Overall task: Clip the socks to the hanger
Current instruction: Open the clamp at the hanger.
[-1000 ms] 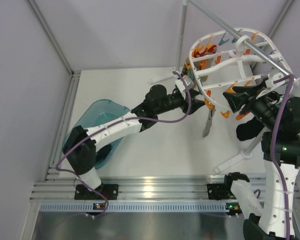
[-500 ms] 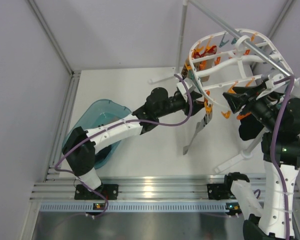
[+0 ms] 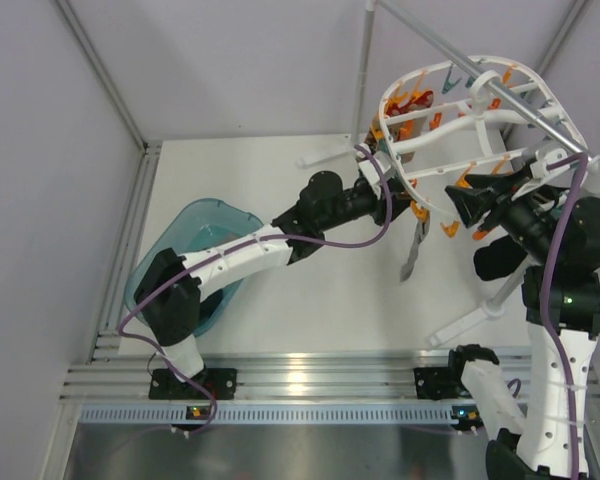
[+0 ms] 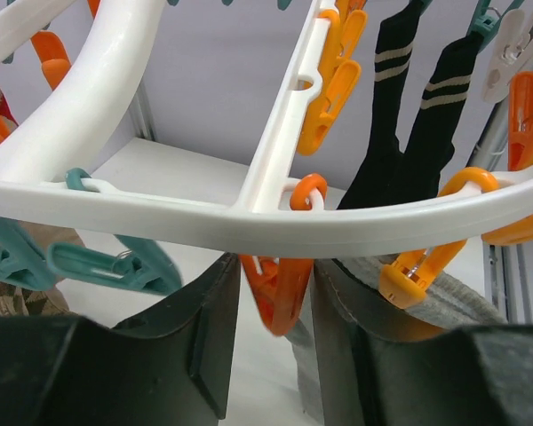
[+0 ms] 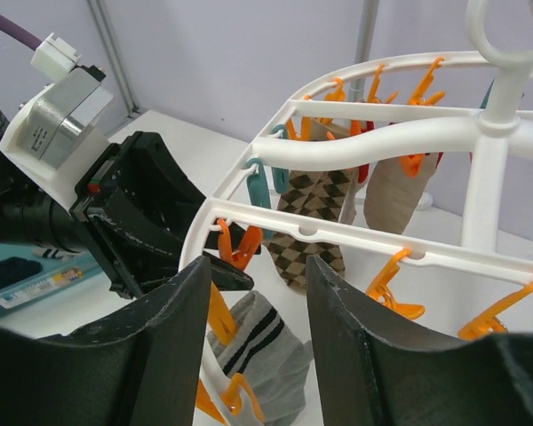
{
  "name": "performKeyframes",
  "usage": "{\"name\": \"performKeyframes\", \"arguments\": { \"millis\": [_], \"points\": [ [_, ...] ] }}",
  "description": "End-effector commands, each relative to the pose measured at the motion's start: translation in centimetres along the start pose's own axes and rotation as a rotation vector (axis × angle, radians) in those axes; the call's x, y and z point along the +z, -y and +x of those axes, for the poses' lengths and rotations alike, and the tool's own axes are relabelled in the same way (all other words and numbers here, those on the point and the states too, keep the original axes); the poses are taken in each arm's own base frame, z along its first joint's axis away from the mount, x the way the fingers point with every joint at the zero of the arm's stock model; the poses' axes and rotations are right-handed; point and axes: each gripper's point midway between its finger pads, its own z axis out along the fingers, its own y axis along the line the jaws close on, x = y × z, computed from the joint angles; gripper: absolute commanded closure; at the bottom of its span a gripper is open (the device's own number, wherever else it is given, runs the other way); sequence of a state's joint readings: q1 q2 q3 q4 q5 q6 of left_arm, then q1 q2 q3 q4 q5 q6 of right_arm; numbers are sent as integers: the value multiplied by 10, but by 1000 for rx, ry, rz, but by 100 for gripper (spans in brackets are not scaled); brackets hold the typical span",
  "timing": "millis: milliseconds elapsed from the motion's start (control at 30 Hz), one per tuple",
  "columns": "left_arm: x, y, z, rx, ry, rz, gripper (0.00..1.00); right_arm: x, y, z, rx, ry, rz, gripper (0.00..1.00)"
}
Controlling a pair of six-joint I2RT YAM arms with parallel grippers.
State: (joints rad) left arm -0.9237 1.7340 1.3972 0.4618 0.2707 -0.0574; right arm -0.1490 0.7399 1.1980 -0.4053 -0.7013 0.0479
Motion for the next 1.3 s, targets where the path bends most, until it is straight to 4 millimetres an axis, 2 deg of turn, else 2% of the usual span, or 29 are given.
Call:
{"name": "performKeyframes", "arguments": {
  "millis": [0, 333, 433, 500, 533, 600, 667, 700, 733, 800, 833, 900, 967, 1000, 1033, 1067, 1133, 1267],
  "points": [
    [9, 0, -30, 36, 89, 7, 59, -4, -1, -16, -43, 44, 10, 53],
    [0, 9, -27, 29, 29, 54, 100, -10, -8, -29, -83, 6, -14, 50],
    [1, 10, -24, -7, -23, 55, 100, -14, -10, -32, -117, -36, -18, 49],
    [3, 12, -31, -22, -29, 60, 100, -16, -10, -25, -108, -83, -25, 48],
    [5, 11, -24, -41, -50, 57, 100, -18, -13, -29, -132, -82, -36, 48],
    [10, 11, -28, -46, -50, 46, 100, -20, -18, -28, -140, -89, -61, 48],
    [16, 7, -16, -65, -82, 31, 100, -23, -20, -27, -155, -91, -65, 48],
    [21, 0, -25, -62, -66, 0, 100, -24, -20, -25, -152, -101, -58, 48],
    [25, -6, -18, -68, -77, -15, 100, -24, -17, -22, -151, -106, -47, 48],
    [30, -18, -25, -61, -55, -50, 100, -25, -12, -21, -146, -105, -9, 48],
    [34, -23, -19, -55, -63, -63, 100, -25, -10, -20, -144, -103, 2, 48],
    [38, -37, -27, -49, -40, -99, 100, -26, -5, -18, -126, -98, 39, 48],
    [42, -53, -20, -59, -47, -145, 100, -26, -2, -17, -123, -87, 57, 48],
    [44, -59, -25, -64, -37, -167, 100, -26, -1, -16, -118, -86, 65, 48],
    [45, -74, -18, -82, -44, -206, 100, -25, 0, -15, -110, -86, 69, 48],
    [46, -82, -24, -90, -31, -229, 100, -26, -1, -14, -109, -84, 67, 48],
    [43, -103, -18, -119, -33, -288, 100, -25, 2, -11, -102, -88, 83, 48],
    [37, -133, -25, -135, -1, -367, 100, -25, 9, -11, -110, -81, 123, 48]
  ]
}}
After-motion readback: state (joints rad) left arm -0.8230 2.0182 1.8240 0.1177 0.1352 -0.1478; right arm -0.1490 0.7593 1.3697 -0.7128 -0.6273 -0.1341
